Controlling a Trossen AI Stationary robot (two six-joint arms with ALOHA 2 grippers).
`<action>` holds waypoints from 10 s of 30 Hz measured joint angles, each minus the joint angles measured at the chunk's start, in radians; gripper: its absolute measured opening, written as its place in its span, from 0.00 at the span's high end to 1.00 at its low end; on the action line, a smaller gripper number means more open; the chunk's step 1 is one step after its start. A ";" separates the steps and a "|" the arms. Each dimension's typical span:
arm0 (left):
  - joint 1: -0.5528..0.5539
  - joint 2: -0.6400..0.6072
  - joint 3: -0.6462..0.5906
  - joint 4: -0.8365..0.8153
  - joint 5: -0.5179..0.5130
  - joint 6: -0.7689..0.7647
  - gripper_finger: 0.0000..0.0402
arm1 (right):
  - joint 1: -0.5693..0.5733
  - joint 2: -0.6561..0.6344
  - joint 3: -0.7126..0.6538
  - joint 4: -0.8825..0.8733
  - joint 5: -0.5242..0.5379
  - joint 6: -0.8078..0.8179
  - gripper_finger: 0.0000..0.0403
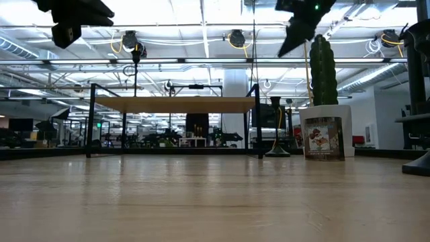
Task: Pick & Place candle stick holders
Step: Put the top black candle holder on the shelf
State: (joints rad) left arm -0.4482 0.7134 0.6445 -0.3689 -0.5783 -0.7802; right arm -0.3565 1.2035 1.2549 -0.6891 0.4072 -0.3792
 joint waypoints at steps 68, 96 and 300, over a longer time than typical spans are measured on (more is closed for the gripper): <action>0.036 -0.121 0.000 -0.212 -0.030 0.010 0.83 | -0.208 0.269 -0.002 0.049 -0.169 -0.153 0.67; 0.036 -0.121 0.000 -0.211 -0.025 -0.004 0.83 | -0.215 0.316 0.001 0.052 -0.127 -0.094 0.96; 0.203 0.610 0.035 0.881 0.429 0.058 0.57 | 0.443 0.434 0.240 0.301 -0.754 0.159 1.00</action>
State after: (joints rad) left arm -0.2455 1.3239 0.6800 0.5125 -0.1489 -0.7219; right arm 0.0868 1.6371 1.4952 -0.3878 -0.3466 -0.2203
